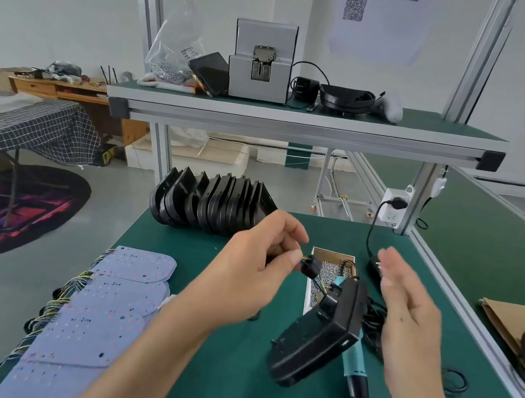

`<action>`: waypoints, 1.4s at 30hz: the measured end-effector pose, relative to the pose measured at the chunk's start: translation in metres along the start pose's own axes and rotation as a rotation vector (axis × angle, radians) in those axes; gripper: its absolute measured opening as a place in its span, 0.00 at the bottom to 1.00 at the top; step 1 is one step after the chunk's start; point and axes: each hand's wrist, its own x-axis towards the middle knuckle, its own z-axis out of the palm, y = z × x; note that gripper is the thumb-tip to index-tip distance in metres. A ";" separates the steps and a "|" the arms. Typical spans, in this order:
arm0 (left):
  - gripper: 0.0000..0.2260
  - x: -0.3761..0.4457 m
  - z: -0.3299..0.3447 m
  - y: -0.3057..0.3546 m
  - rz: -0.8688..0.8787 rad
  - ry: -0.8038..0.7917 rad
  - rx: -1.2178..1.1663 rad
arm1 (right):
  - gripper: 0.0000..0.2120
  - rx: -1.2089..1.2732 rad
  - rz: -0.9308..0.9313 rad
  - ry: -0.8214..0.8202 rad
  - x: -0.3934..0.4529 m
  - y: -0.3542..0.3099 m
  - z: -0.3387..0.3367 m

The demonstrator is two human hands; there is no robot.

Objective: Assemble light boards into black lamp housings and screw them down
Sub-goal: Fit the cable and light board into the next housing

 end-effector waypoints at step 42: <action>0.17 0.007 0.032 0.019 -0.261 -0.091 0.129 | 0.10 -0.349 0.140 -0.881 0.011 -0.018 -0.005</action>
